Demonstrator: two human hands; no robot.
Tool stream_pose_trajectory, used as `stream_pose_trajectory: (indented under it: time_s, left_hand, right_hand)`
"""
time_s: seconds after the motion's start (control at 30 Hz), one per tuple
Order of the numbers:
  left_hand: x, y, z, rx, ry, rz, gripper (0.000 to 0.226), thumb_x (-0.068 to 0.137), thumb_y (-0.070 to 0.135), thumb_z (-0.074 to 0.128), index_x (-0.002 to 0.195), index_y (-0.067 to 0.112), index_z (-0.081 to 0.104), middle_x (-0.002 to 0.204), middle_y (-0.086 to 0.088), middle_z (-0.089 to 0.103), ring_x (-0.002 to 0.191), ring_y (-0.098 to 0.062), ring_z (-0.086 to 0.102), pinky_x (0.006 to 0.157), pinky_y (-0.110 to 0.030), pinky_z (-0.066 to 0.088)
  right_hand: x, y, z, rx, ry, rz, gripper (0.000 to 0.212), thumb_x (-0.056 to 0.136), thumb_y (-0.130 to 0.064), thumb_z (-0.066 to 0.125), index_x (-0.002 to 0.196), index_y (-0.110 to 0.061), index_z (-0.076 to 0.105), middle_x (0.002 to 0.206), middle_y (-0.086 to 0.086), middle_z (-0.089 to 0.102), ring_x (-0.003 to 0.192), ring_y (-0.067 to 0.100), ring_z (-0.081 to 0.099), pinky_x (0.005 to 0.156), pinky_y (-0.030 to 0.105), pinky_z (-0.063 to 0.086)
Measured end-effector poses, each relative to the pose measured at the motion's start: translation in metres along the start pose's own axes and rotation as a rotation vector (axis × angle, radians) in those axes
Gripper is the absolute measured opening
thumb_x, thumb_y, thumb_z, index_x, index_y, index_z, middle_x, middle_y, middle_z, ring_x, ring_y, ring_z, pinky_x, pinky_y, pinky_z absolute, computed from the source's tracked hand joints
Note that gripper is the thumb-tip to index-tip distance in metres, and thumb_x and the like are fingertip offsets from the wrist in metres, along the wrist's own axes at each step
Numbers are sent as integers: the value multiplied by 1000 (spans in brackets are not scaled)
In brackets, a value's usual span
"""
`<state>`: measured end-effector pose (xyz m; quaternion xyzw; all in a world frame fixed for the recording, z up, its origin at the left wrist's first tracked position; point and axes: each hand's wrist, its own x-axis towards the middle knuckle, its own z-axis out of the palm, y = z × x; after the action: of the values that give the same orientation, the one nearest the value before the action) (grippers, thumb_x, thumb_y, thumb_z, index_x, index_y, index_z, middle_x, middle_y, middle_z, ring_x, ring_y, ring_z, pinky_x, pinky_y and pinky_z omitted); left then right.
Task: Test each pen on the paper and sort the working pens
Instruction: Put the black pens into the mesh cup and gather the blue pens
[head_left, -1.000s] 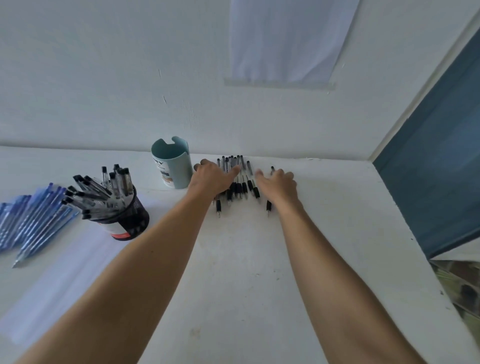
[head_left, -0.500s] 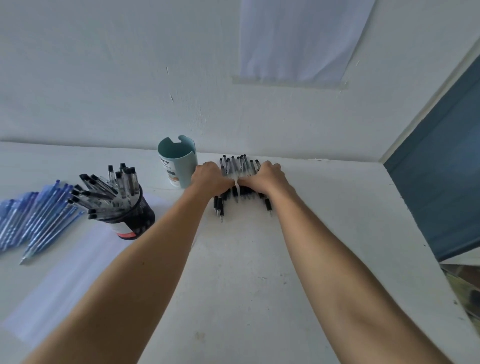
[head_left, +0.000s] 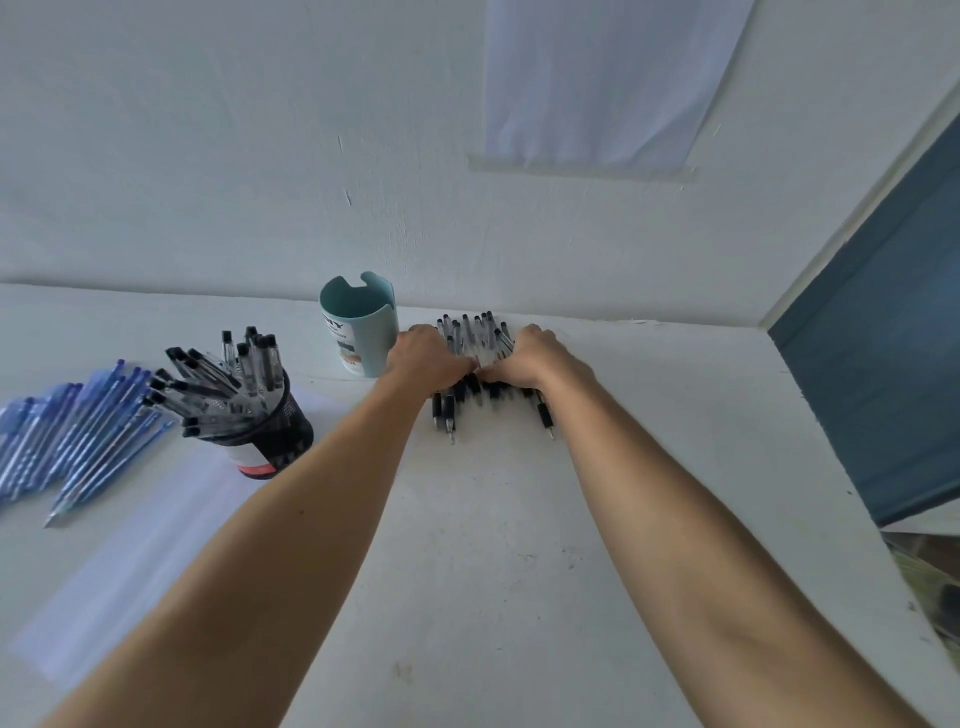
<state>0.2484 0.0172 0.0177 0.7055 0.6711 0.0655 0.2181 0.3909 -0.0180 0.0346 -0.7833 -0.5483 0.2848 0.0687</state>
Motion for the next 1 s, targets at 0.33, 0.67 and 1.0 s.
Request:
stream_pose_trajectory:
  time_s: [0.33,0.67,1.0]
  left_hand:
    - [2,6,-21,-42,-189,-68,31,83,33,77,76,8,60,59,-4,66,47,-13,67,52,-23,56]
    - [0,9,-16,-48,-160,-101,36,81,38,75,81,7,59,70,-8,69,47,-18,67,54,-24,57]
    - [-9,16,-8,38,-76,-41,40,72,45,73,85,10,57,93,-8,63,76,-24,61,59,-27,46]
  right_hand:
    - [-5,-16,-5,-180,-66,-84,58,83,-34,70,131,-9,48,127,9,51,114,29,55,79,32,42]
    - [-15,-9,-3,-249,-34,-144,27,86,-19,65,107,-10,49,94,2,54,86,24,52,55,26,34]
    - [-23,20,8,-52,125,-24,32,91,-13,50,122,-5,45,122,14,54,112,35,55,78,33,38]
